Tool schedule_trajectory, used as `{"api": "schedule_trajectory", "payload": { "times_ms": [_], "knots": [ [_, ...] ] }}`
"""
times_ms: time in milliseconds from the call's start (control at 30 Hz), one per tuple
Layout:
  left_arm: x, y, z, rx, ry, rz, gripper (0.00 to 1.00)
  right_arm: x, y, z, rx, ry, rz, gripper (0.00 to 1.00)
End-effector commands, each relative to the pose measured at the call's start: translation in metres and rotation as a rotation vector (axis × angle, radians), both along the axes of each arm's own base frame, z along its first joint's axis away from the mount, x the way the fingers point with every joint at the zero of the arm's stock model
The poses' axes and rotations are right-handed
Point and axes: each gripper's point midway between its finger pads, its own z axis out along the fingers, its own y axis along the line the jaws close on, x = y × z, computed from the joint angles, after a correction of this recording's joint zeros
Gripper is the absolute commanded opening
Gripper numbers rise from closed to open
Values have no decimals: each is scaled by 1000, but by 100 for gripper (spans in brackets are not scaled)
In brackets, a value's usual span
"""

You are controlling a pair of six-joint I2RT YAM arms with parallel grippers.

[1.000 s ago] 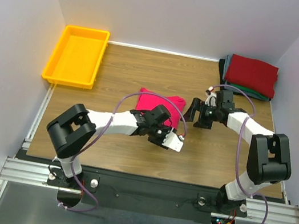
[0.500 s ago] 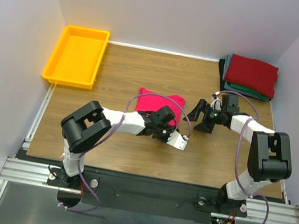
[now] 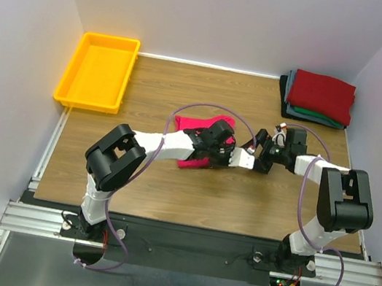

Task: Fold and stack the t-shirts
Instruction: Neatly place the folded tshirt to the corner

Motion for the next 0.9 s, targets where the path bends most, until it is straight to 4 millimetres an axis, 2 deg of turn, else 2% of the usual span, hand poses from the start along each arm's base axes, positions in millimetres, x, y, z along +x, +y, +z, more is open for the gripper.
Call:
{"api": "schedule_trajectory", "payload": {
  "times_ms": [0, 133, 200, 233, 300, 433, 633, 800, 867],
  "knots": [
    [0, -31, 58, -180, 79, 55, 0, 41, 9, 39, 153, -147, -107, 100],
    [0, -35, 66, -200, 85, 59, 0, 64, 12, 51, 291, -147, -238, 99],
    [1, -36, 69, -207, 83, 60, 0, 74, 12, 45, 300, -123, -268, 96],
    [3, -38, 72, -212, 82, 63, 0, 79, 11, 31, 285, -95, -291, 94],
    [4, -39, 77, -224, 86, 77, 0, 86, 11, 23, 273, -88, -313, 92],
    [9, -48, 84, -253, 97, 93, 0, 88, 16, 5, 273, -45, -349, 87],
    [14, -57, 92, -283, 99, 98, 0, 88, 25, -2, 283, -23, -359, 82],
    [15, -61, 98, -300, 93, 84, 0, 99, 25, -11, 266, -34, -376, 78],
    [15, -61, 99, -302, 93, 80, 0, 106, 25, -16, 257, -40, -380, 71]
  ]
}}
